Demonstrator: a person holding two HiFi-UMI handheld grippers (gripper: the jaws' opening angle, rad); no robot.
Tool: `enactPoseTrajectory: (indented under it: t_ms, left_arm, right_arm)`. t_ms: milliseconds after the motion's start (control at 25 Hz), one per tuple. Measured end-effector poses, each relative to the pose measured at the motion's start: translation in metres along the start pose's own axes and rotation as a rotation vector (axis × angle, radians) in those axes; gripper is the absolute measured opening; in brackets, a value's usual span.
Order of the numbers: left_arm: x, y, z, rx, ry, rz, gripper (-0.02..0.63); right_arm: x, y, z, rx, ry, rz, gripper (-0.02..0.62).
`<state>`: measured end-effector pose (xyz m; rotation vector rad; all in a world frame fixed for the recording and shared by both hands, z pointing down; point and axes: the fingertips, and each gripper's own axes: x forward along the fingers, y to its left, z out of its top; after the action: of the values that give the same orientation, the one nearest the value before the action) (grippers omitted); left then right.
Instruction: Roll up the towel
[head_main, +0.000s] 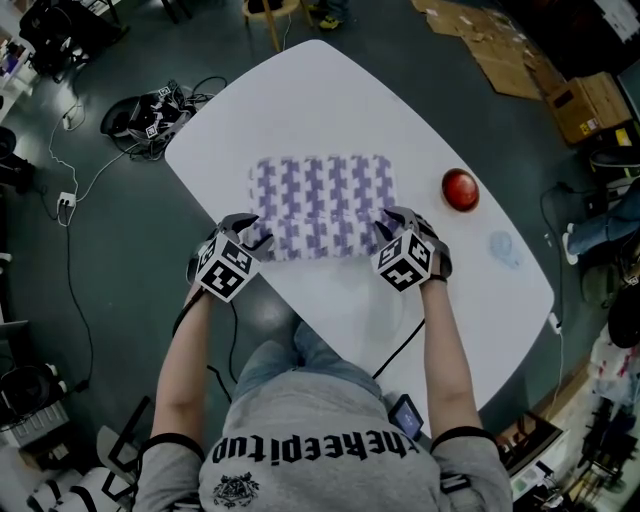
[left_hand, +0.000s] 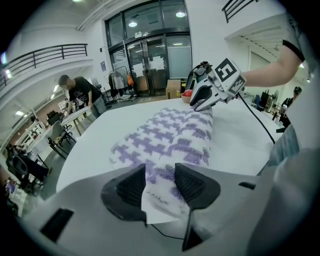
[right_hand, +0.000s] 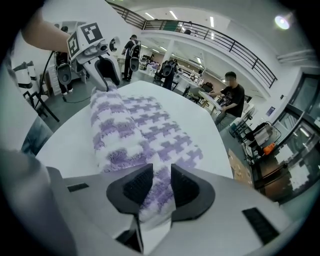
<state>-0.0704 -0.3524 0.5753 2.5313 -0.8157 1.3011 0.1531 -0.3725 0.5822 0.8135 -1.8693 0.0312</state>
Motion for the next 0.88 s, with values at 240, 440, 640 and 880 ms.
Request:
enactPoseTrajectory:
  t_ms: [240,440,640,880]
  left_arm:
    - [-0.021,0.008,0.026,0.057,-0.064,0.092,0.167]
    - [-0.04,-0.009,0.017,0.203,-0.079,0.06,0.167]
    - [-0.005,-0.048,-0.013,0.374,0.063,-0.009,0.201]
    - [0.009,-0.051,-0.028,0.384,0.13,-0.008,0.222]
  right_arm:
    - [-0.002,-0.012,-0.01,0.001,0.007,-0.015,0.101]
    - [-0.007,0.001,0.01,0.005,-0.02,-0.023,0.101]
    - [-0.025,-0.002,0.02,-0.002,-0.08,-0.041,0.101]
    - [-0.048,0.035,0.021,-0.129,-0.107,0.039,0.168]
